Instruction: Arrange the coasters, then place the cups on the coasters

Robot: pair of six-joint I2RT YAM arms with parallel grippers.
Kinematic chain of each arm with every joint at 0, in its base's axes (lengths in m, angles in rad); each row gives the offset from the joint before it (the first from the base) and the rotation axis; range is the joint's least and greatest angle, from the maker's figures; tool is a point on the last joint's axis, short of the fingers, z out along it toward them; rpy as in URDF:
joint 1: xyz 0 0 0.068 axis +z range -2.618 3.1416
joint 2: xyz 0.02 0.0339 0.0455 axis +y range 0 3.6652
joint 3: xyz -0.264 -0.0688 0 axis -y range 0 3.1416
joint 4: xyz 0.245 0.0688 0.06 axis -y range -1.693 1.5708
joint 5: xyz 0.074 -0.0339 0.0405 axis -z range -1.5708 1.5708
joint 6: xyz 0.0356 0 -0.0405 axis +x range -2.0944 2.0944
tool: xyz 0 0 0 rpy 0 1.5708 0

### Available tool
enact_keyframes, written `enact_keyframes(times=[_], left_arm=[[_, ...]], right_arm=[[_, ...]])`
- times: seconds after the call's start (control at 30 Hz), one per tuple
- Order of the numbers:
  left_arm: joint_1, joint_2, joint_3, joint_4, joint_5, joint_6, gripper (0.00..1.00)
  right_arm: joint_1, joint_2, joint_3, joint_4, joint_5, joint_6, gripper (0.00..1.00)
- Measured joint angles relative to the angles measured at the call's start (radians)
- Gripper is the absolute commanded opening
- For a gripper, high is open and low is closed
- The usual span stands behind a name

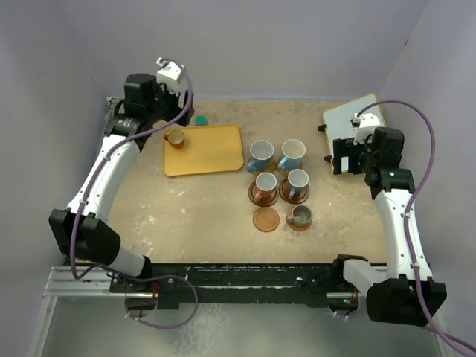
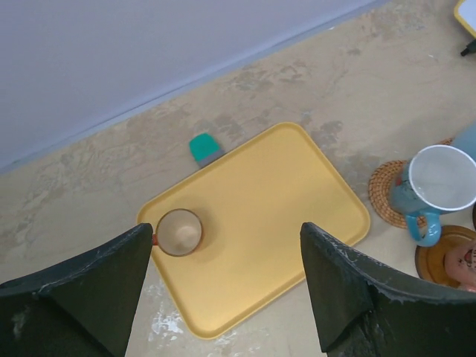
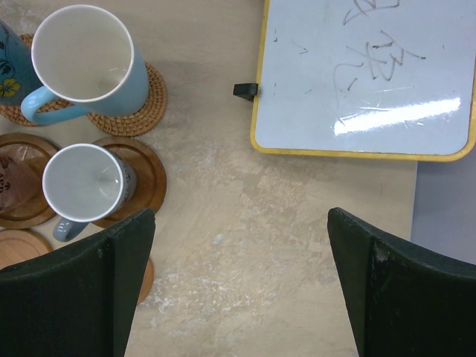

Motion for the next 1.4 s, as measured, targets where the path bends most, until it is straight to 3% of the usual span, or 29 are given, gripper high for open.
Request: enact_keyframes(times=[0.23, 0.57, 1.13, 1.4], left_arm=[[0.173, 0.12, 0.027, 0.01, 0.169, 0.034, 0.77], [0.286, 0.411, 0.129, -0.072, 0.274, 0.175, 0.71], [0.304, 0.752, 0.387, -0.171, 0.371, 0.323, 0.64], [0.304, 0.794, 0.418, -0.262, 0.385, 0.366, 0.61]], right_arm=[[0.0, 0.0, 0.0, -0.002, 0.0, 0.0, 1.0], [0.0, 0.0, 0.0, -0.002, -0.004, 0.0, 1.0], [-0.001, 0.001, 0.0, -0.003, -0.011, 0.0, 1.0], [-0.004, 0.001, 0.0, -0.003, -0.022, 0.0, 1.0]])
